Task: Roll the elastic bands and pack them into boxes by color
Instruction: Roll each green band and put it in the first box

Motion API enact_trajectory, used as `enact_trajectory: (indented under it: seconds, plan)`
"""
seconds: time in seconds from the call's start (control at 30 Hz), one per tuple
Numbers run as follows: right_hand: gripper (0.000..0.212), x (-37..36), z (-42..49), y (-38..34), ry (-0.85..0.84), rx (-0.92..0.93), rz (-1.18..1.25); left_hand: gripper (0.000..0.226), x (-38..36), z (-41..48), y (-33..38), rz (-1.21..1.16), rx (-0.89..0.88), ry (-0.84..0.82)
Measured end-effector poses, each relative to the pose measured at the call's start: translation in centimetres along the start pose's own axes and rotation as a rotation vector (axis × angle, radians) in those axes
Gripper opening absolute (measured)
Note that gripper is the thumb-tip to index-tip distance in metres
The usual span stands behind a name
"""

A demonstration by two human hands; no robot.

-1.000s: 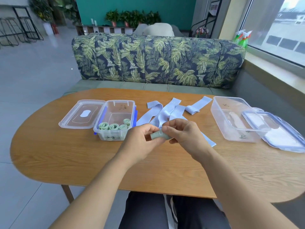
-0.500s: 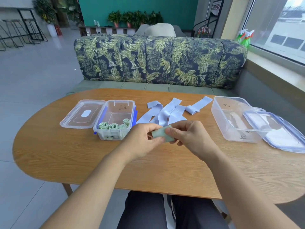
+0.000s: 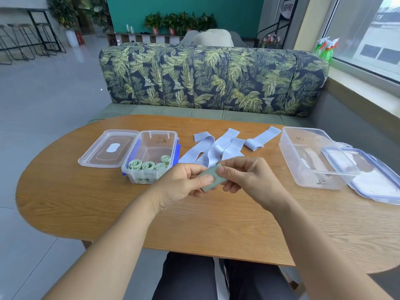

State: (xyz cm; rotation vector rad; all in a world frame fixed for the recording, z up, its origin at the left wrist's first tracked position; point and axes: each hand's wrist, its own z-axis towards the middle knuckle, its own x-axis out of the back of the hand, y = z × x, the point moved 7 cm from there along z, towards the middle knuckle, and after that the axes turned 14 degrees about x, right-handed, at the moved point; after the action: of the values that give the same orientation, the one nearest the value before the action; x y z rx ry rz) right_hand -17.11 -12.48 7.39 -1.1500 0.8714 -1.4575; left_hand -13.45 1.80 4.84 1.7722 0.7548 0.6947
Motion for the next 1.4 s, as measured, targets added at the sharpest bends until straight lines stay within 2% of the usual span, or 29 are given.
enact_trajectory:
  seconds: [0.07, 0.17, 0.3, 0.4, 0.53, 0.8, 0.93, 1.07, 1.17, 1.3, 1.4]
  plan:
    - [0.009, 0.0, 0.7, -0.2, 0.007, 0.002, -0.021, 0.04, 0.5, 0.0, 0.8, 0.123, -0.083, 0.089]
    - [0.011, -0.3, 1.7, -0.2, 0.002, -0.001, -0.028, 0.033, 1.1, -0.1, 1.6, 0.196, -0.168, 0.129]
    - [0.018, -1.3, 2.9, 0.3, -0.04, -0.025, 0.003, 0.03, 2.5, 0.1, 1.5, 0.271, -0.17, 0.181]
    - [0.031, -2.2, 3.6, 0.6, -0.115, -0.061, 0.042, 0.026, 3.5, 0.2, 1.2, 0.251, -0.155, 0.185]
    - [0.019, -2.7, 4.7, 1.2, -0.131, -0.056, 0.039, 0.03, 4.3, 0.3, 1.3, 0.235, -0.159, 0.18]
    - [0.013, -3.1, 5.9, 1.2, -0.181, -0.031, 0.06, 0.034, 5.2, 0.9, 1.1, 0.208, -0.144, 0.189]
    - [0.013, -2.8, 6.1, 1.2, -0.155, -0.025, 0.05, 0.033, 4.8, 1.1, 1.1, 0.193, -0.155, 0.184]
    - [0.016, -3.1, 5.9, 1.4, -0.13, 0.037, -0.112, 0.024, 4.3, 1.3, 0.9, 0.184, -0.154, 0.268]
    - [0.019, -3.9, 5.3, 1.2, -0.139, 0.131, -0.342, 0.02, 3.4, 0.8, 1.6, 0.335, -0.223, 0.358]
    - [0.024, -4.4, 4.9, 0.6, -0.143, 0.225, -0.532, 0.033, 3.1, 0.8, 1.6, 0.528, -0.23, 0.461]
    - [0.027, -4.5, 4.8, -0.1, -0.155, 0.258, -0.607, 0.035, 3.4, 1.1, 1.1, 0.599, -0.18, 0.469]
